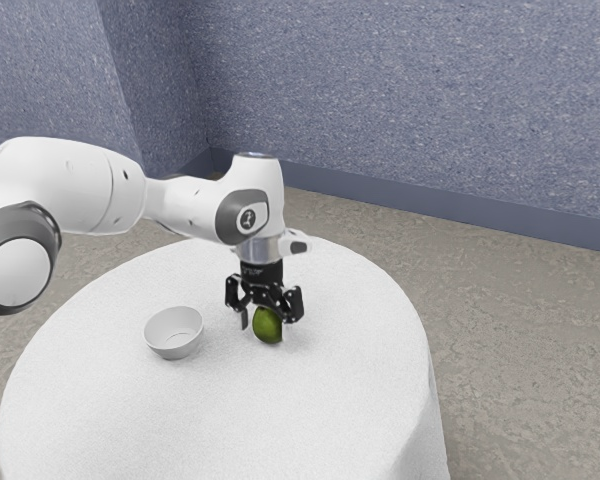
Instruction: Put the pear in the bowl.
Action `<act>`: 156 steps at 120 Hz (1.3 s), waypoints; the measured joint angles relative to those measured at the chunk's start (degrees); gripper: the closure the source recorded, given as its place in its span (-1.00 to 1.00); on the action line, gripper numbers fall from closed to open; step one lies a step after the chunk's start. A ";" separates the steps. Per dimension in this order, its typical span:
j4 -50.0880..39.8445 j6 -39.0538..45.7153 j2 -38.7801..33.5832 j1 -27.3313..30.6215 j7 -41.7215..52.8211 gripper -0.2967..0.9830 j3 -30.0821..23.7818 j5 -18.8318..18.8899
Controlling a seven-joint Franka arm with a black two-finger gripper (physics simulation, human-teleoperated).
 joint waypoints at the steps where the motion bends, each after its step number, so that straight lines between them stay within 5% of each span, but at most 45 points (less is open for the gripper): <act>1: 0.06 -0.03 0.02 0.00 0.00 -0.54 0.00 0.01; 51: 1.89 1.56 1.32 -0.18 0.08 -0.53 0.14 0.40; 81: 1.84 2.62 1.58 -0.08 0.01 -0.19 0.19 0.34; 124: 2.76 0.63 -0.76 0.48 -0.38 0.00 0.22 0.48; 156: 3.13 -5.76 -6.02 6.78 -0.76 0.07 0.87 1.12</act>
